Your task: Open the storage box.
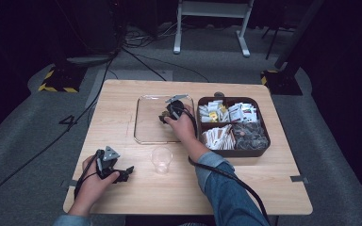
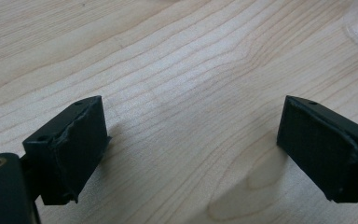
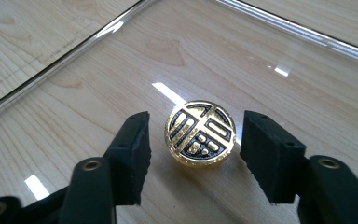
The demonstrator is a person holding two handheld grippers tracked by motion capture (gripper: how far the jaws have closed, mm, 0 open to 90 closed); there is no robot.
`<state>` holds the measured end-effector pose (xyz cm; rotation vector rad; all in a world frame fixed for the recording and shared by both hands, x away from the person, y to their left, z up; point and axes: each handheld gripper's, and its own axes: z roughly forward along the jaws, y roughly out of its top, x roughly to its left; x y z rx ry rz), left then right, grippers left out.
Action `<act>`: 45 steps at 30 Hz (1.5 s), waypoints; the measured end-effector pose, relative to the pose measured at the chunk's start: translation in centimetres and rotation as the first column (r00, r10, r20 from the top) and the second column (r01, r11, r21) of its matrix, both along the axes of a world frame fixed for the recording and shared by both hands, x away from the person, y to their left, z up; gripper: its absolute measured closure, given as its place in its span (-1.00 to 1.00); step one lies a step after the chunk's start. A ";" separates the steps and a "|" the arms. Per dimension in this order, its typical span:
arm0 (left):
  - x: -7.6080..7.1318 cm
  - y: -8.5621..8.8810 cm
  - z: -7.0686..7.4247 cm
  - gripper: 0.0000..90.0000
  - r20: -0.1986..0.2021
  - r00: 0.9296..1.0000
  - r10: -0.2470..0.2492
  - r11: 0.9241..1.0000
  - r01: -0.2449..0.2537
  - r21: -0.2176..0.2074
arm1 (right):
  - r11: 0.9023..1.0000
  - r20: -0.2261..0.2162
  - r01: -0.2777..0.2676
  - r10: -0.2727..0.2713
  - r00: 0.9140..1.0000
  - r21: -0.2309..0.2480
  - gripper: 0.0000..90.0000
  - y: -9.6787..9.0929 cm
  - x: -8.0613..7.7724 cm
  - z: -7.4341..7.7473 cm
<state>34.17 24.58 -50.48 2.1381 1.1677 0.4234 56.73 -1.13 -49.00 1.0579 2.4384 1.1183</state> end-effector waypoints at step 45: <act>0.6 -0.1 0.0 -0.81 -0.001 1.000 0.001 1.000 -0.001 -0.002 | 0.997 0.127 0.013 -0.023 0.992 0.077 -0.13 -19.5 -6.3 13.2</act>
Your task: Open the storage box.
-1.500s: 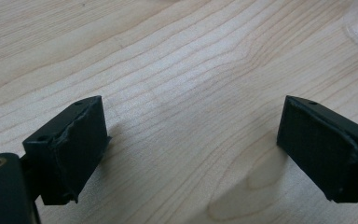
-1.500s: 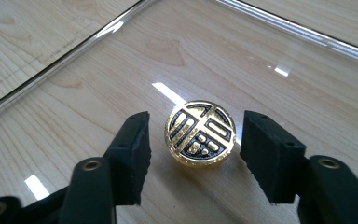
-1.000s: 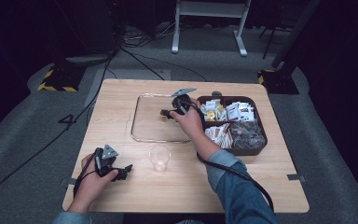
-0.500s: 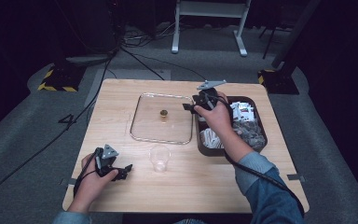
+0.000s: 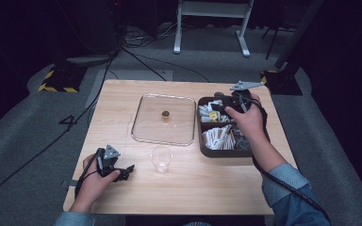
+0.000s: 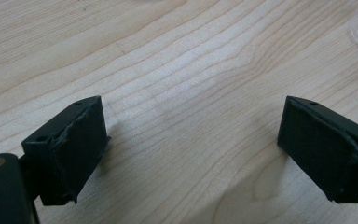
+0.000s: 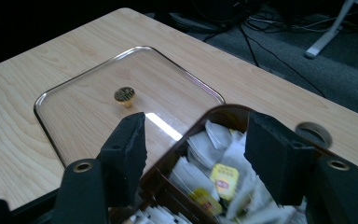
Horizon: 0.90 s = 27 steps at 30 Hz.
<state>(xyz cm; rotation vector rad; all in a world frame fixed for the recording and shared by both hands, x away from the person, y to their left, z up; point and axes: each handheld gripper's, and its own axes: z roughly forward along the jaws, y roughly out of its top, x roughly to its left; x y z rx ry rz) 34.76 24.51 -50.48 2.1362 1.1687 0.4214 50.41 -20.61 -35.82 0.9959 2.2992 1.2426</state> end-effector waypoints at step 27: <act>0.6 -0.3 0.0 -0.82 0.000 1.000 0.006 1.000 -0.006 0.007 | 0.993 -0.065 0.057 -0.064 0.996 -0.107 0.21 -9.6 -3.8 -2.8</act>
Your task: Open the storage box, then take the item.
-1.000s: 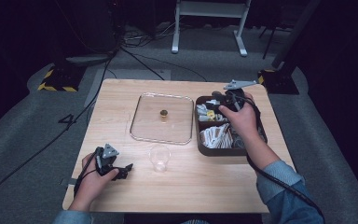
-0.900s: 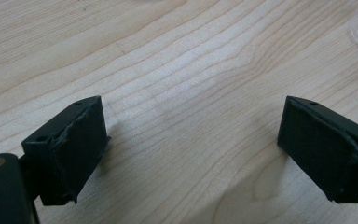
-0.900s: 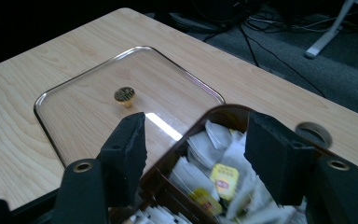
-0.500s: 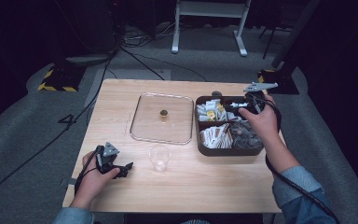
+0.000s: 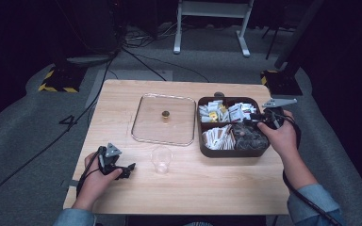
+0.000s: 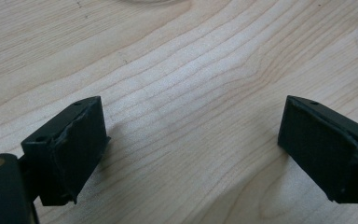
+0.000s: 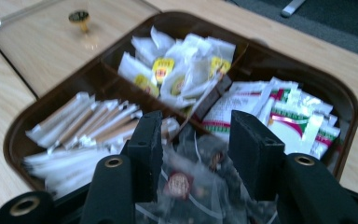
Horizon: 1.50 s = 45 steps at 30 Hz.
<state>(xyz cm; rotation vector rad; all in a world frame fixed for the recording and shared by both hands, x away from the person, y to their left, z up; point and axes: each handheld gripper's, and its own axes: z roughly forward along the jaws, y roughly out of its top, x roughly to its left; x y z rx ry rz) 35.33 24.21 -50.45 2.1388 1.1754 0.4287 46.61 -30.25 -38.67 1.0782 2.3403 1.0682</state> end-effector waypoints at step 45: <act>0.0 -0.4 0.0 -0.81 0.005 1.000 0.017 1.000 -0.017 -0.003 | 0.999 -0.017 0.036 -0.035 0.999 0.032 0.27 -2.6 -1.7 -4.0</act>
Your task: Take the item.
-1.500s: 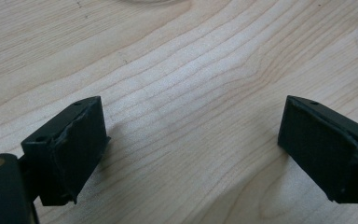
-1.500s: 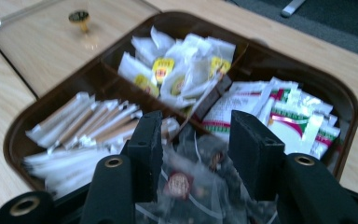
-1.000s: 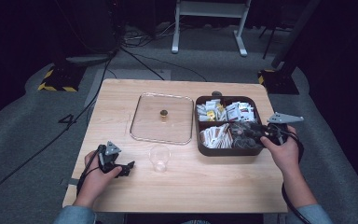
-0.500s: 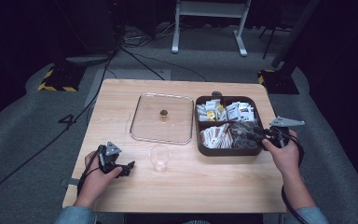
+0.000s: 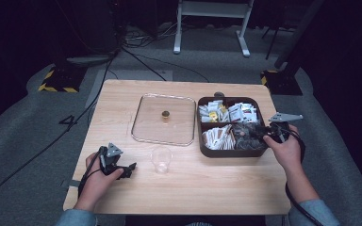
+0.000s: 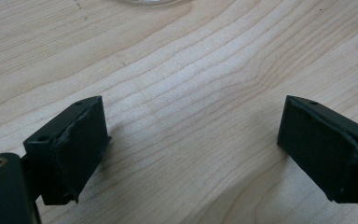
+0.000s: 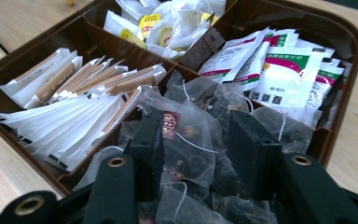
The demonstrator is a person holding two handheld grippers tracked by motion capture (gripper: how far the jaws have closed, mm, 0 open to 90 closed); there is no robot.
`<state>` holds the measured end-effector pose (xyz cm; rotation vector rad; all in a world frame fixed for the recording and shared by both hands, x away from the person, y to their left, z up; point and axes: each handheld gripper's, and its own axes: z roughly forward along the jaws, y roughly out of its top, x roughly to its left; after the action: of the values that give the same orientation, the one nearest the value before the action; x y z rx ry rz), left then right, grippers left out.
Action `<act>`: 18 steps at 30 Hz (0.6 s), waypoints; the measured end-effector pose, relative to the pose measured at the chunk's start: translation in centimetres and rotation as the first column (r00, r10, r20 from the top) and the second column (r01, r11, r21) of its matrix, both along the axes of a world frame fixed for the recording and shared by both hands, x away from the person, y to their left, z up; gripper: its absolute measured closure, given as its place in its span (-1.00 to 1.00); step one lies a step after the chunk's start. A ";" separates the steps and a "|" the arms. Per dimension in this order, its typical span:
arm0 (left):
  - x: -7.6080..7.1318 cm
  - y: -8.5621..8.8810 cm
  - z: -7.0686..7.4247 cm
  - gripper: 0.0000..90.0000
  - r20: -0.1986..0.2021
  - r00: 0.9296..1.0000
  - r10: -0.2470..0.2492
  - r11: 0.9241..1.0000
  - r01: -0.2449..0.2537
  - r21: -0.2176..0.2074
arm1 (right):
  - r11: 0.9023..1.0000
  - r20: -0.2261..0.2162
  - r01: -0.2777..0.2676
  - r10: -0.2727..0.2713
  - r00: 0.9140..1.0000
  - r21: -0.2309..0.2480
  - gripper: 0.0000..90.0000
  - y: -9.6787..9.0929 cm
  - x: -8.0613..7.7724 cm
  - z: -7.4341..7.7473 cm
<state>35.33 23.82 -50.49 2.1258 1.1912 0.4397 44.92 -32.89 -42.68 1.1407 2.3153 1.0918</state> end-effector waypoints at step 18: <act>0.0 0.0 0.0 -0.81 0.000 1.000 0.000 1.000 0.000 0.001 | 0.994 -0.056 -0.066 0.061 0.997 -0.089 1.00 1.4 0.9 -1.0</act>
<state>35.32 23.82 -50.49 2.1265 1.1906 0.4402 45.78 -31.47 -43.73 1.0817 2.4312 0.9777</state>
